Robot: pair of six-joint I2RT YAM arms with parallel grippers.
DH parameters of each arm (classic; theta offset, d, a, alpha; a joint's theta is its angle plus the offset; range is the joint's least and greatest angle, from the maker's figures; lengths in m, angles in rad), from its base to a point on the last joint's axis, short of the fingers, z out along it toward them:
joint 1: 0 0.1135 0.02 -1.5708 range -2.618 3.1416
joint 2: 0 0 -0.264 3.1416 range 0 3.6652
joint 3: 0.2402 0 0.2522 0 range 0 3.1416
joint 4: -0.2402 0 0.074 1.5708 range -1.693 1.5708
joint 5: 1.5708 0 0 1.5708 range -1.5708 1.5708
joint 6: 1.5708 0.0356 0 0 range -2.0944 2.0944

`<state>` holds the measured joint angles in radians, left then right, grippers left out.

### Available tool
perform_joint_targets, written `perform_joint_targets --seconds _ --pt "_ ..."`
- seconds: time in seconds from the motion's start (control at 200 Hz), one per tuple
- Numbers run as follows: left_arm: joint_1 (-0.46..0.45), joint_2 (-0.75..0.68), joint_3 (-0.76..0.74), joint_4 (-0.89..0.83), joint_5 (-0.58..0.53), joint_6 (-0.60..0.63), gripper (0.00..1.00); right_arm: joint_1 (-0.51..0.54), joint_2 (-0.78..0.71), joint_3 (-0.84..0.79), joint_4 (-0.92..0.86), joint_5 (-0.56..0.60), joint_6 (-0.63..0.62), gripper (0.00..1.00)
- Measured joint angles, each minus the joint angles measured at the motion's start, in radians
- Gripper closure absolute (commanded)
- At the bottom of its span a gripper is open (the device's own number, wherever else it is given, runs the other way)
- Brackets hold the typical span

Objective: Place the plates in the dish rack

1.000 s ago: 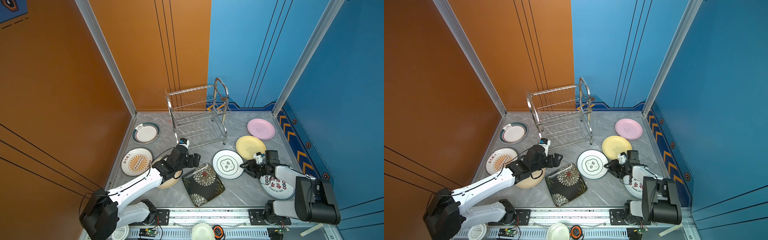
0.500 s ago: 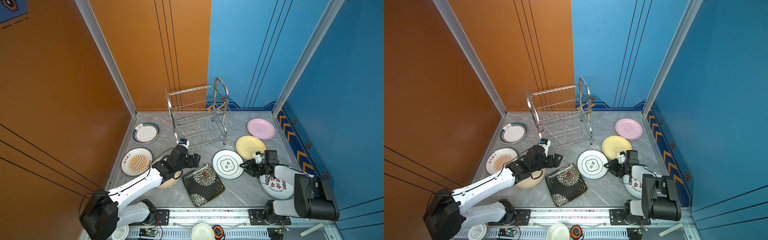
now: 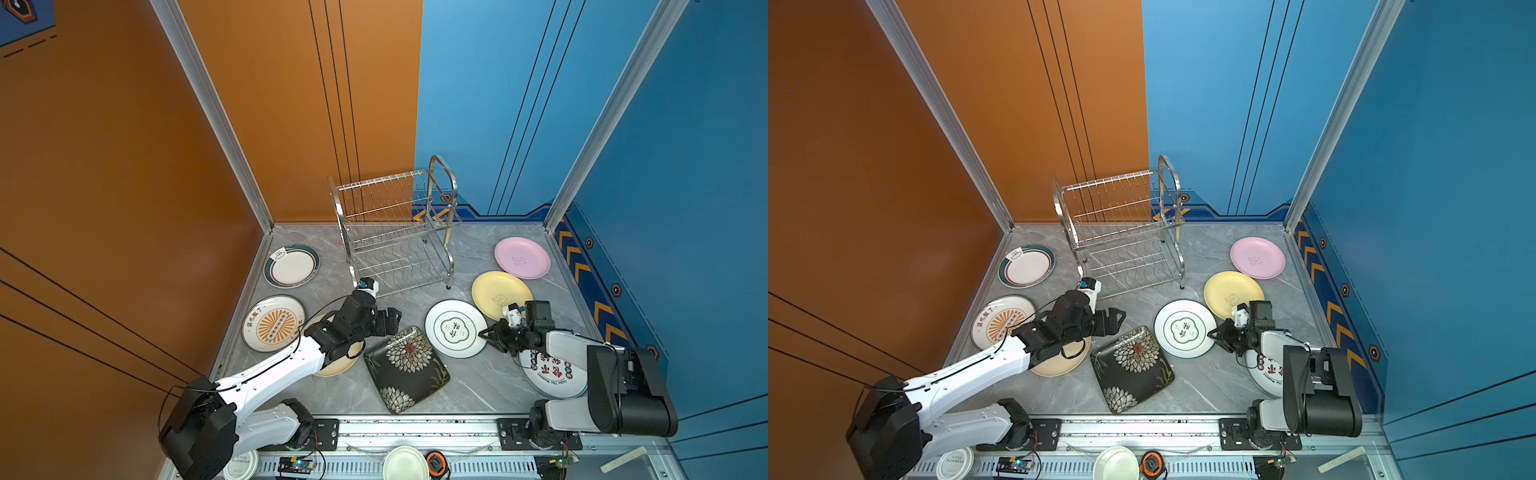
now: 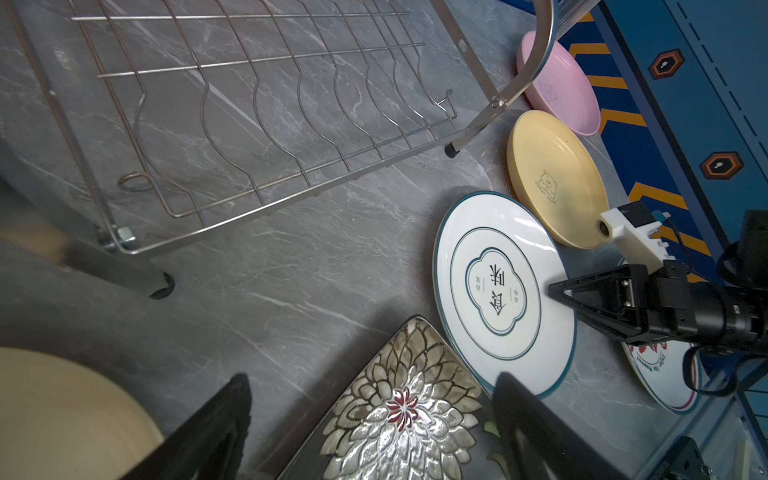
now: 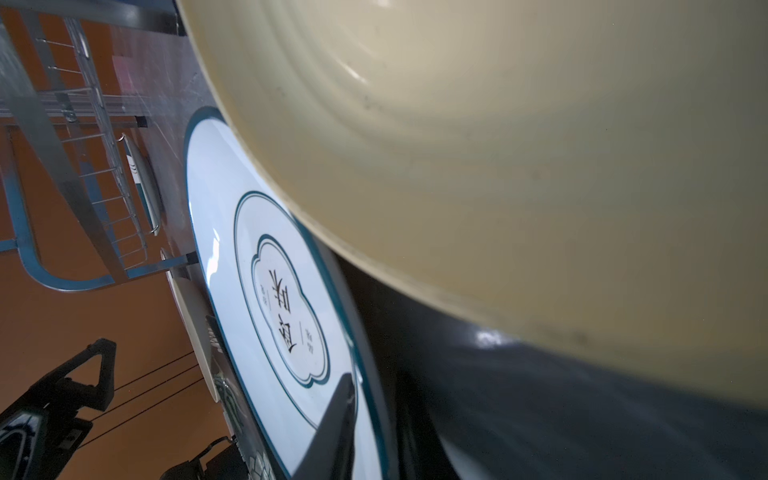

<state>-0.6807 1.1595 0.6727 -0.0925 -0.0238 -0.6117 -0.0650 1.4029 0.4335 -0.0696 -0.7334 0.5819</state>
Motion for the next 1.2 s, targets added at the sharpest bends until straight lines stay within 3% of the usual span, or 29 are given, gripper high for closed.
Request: perform_joint_targets --seconds 0.145,0.501,0.711,1.011,1.196 --pt "0.000 0.000 0.000 0.000 0.000 0.000 0.08 0.002 -0.001 0.000 0.019 -0.031 -0.009 1.00" --pt "0.000 -0.011 0.000 0.000 0.003 0.000 0.08 0.002 -0.015 0.000 0.018 -0.042 -0.008 1.00" --pt "0.002 -0.015 0.000 0.000 0.018 -0.001 0.07 0.002 -0.122 0.001 -0.047 -0.030 -0.005 1.00" --pt "0.026 0.021 0.022 0.027 0.148 -0.018 0.05 0.029 -0.311 0.082 -0.175 -0.055 0.007 1.00" --pt "0.057 0.078 0.074 0.082 0.283 -0.045 0.07 0.103 -0.339 0.183 -0.223 -0.085 0.011 1.00"
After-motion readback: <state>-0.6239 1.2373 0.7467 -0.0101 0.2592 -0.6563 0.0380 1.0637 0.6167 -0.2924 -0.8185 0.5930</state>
